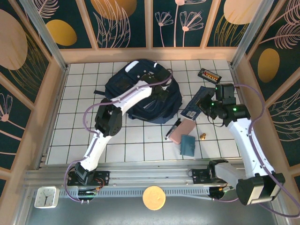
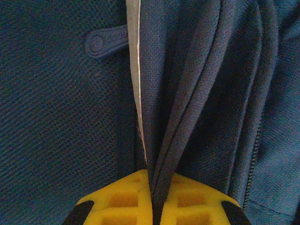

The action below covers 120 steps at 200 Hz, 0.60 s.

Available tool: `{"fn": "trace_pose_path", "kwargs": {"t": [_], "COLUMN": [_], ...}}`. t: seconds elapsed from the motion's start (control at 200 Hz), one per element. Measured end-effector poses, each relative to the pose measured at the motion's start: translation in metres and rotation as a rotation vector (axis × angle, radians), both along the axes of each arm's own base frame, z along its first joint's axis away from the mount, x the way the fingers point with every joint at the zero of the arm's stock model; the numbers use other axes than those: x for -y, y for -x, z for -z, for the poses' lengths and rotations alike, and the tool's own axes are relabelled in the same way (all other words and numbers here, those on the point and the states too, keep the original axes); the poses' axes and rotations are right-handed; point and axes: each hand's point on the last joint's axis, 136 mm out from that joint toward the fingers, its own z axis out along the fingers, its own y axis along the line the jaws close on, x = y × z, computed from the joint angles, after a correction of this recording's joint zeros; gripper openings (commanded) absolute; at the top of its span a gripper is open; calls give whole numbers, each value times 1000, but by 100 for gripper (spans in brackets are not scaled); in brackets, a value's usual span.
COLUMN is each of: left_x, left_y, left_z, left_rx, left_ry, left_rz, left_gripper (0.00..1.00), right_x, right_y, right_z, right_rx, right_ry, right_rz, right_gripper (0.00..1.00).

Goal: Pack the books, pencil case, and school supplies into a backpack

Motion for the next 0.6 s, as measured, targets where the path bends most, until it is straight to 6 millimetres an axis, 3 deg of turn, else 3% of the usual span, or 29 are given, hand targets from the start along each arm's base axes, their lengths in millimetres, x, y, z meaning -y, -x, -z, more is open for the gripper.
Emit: {"fn": "trace_pose_path", "kwargs": {"t": [0.2,0.3,0.4,0.6], "left_x": [-16,-28,-34,-32], "left_y": [-15,-18,-15,-7], "left_z": [-86,-118,-133,-135], "left_rx": [42,68,66,22], "left_ry": [157,204,231,257], "left_rz": [-53,-77,-84,-74], "left_gripper": [0,0,0,0], "right_x": [-25,-34,-43,-75], "right_y": [-9,-15,-21,-51], "right_z": [-10,-14,-14,7], "right_rx": [85,123,145,139], "right_ry": [-131,-183,-228,-306], "right_rz": [-82,-104,-119,-174], "right_gripper": [0,0,0,0]}}
